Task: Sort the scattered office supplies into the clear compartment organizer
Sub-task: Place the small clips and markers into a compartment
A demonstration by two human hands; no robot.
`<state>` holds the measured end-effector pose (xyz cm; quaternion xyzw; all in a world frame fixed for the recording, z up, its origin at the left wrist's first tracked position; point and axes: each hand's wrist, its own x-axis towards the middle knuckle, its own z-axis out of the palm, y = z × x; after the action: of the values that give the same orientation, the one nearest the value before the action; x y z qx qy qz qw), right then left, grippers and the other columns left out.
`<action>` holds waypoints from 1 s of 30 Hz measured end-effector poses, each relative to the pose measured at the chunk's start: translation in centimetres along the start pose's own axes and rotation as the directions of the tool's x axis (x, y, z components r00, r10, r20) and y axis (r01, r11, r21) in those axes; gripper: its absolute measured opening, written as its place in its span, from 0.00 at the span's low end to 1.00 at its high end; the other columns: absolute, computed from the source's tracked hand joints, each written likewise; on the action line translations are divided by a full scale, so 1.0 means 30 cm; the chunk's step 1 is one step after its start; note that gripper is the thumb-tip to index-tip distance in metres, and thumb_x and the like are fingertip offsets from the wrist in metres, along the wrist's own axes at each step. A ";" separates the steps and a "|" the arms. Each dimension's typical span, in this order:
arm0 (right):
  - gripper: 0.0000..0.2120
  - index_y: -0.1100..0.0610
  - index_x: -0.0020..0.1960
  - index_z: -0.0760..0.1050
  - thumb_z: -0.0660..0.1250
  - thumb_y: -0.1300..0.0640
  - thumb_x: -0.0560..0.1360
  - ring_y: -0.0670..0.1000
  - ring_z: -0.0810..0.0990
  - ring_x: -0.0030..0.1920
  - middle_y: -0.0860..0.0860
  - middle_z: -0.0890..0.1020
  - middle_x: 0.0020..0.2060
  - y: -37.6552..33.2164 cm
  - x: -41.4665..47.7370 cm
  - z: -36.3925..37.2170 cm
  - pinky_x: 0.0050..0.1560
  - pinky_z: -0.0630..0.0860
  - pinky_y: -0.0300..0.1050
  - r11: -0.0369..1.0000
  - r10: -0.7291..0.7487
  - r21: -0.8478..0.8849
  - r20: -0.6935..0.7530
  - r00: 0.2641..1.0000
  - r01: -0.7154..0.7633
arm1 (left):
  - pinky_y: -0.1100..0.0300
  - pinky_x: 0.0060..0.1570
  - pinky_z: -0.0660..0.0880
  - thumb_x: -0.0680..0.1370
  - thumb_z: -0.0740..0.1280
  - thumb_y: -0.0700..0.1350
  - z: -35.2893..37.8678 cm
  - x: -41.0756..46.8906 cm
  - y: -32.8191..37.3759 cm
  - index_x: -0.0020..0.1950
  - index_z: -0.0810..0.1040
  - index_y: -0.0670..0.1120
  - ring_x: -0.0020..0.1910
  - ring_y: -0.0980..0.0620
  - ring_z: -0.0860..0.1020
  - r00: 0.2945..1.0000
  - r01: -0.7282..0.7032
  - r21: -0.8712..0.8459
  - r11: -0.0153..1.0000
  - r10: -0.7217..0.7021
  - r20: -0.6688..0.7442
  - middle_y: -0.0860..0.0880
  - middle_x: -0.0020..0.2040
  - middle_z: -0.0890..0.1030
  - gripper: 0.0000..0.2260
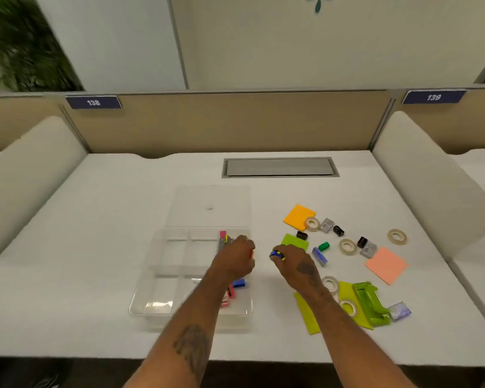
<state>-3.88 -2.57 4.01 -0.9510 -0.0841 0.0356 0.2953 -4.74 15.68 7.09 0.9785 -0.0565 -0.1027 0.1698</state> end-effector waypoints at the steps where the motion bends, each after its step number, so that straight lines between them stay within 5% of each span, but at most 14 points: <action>1: 0.14 0.51 0.60 0.77 0.64 0.48 0.77 0.53 0.77 0.55 0.52 0.81 0.52 -0.035 -0.004 0.022 0.54 0.72 0.45 1.000 -0.015 -0.010 0.022 1.000 0.015 | 0.52 0.54 0.73 0.75 0.64 0.43 -0.013 -0.030 -0.030 0.61 0.76 0.42 0.55 0.41 0.76 1.000 0.019 -0.010 1.000 -0.020 -0.003 0.42 0.58 0.74 0.14; 5: 0.14 0.50 0.59 0.77 0.63 0.46 0.77 0.52 0.78 0.53 0.50 0.82 0.50 -0.147 -0.031 0.088 0.51 0.73 0.45 0.995 -0.094 -0.035 0.068 0.993 0.097 | 0.48 0.50 0.77 0.73 0.65 0.43 -0.048 -0.135 -0.124 0.53 0.77 0.44 0.49 0.42 0.77 0.996 0.086 -0.049 0.995 -0.086 0.010 0.45 0.54 0.75 0.10; 14: 0.14 0.50 0.57 0.79 0.67 0.46 0.74 0.50 0.79 0.51 0.48 0.83 0.49 -0.234 -0.107 0.164 0.50 0.74 0.43 0.991 -0.102 -0.078 0.115 0.988 0.112 | 0.52 0.55 0.75 0.74 0.66 0.46 -0.012 -0.246 -0.217 0.59 0.77 0.47 0.54 0.47 0.76 0.998 0.061 -0.120 0.991 -0.058 0.029 0.47 0.56 0.76 0.14; 22: 0.12 0.55 0.57 0.79 0.65 0.50 0.77 0.54 0.79 0.53 0.53 0.80 0.52 -0.179 -0.146 0.123 0.53 0.74 0.47 0.993 -0.075 -0.098 -0.075 0.994 0.068 | 0.55 0.59 0.73 0.70 0.71 0.56 0.028 -0.237 -0.213 0.66 0.74 0.54 0.61 0.51 0.75 0.997 0.070 -0.128 0.989 -0.067 0.025 0.54 0.65 0.76 0.24; 30: 0.12 0.56 0.58 0.77 0.64 0.52 0.77 0.55 0.77 0.60 0.54 0.79 0.57 -0.006 -0.140 0.006 0.58 0.74 0.50 0.993 0.071 -0.081 -0.156 0.985 -0.084 | 0.55 0.60 0.72 0.73 0.69 0.57 0.052 -0.115 -0.111 0.69 0.71 0.53 0.64 0.51 0.74 0.997 -0.071 -0.076 0.995 0.070 -0.017 0.54 0.68 0.72 0.25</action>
<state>-8.05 -3.07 4.05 -0.9655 -0.0254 -0.0296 0.2576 -8.17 18.80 5.12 0.9694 -0.0857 -0.0918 0.2109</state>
